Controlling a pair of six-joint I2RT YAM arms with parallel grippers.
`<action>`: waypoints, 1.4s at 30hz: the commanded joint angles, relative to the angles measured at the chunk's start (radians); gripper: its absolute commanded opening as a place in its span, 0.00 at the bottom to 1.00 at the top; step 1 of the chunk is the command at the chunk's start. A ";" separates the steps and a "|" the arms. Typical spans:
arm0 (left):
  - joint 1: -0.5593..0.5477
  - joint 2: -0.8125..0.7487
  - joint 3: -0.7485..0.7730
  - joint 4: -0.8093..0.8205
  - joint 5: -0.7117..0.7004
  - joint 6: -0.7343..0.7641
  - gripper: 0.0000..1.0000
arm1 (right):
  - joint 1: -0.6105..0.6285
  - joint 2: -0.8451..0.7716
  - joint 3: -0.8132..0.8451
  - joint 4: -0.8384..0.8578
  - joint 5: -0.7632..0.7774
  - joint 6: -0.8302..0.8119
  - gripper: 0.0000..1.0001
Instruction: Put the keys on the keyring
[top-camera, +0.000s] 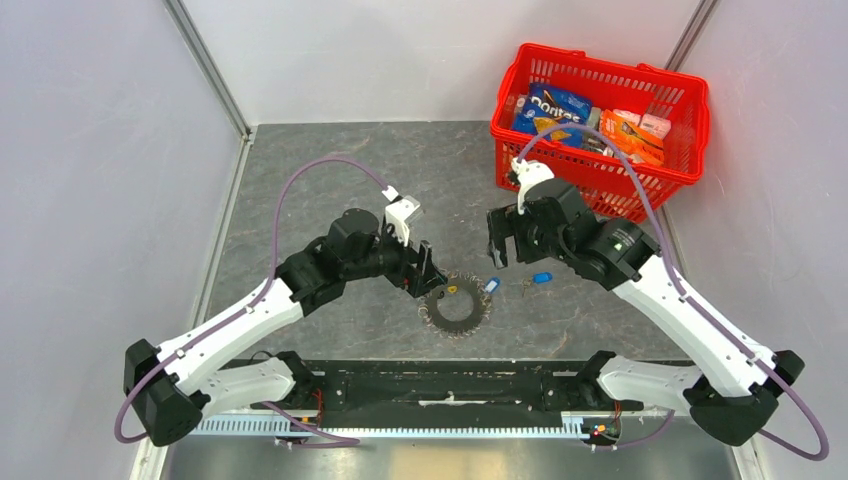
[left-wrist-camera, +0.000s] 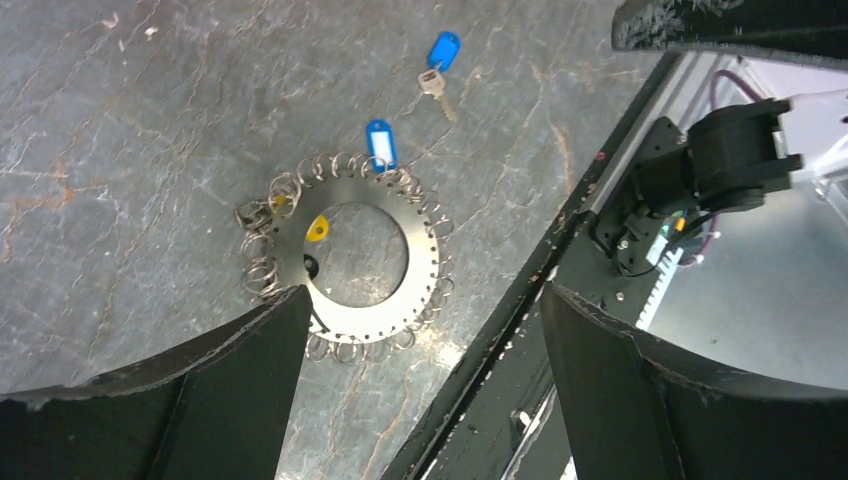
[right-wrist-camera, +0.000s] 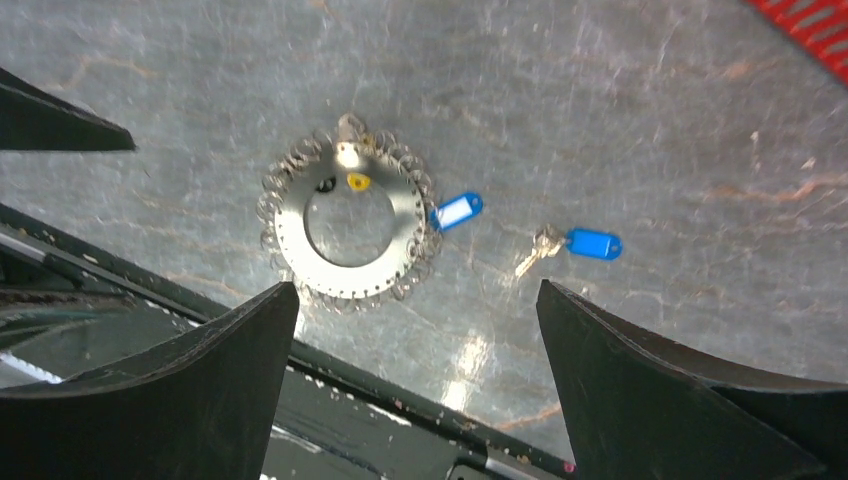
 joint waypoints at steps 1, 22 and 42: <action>-0.012 -0.008 -0.026 0.048 -0.093 -0.032 0.90 | 0.003 -0.027 -0.086 0.020 -0.042 0.040 0.97; -0.012 -0.020 -0.137 0.038 -0.433 -0.189 0.72 | 0.003 0.165 -0.270 0.355 -0.307 0.110 0.72; -0.012 -0.160 -0.159 -0.028 -0.486 -0.246 0.55 | 0.022 0.206 -0.326 0.570 -0.525 0.153 0.59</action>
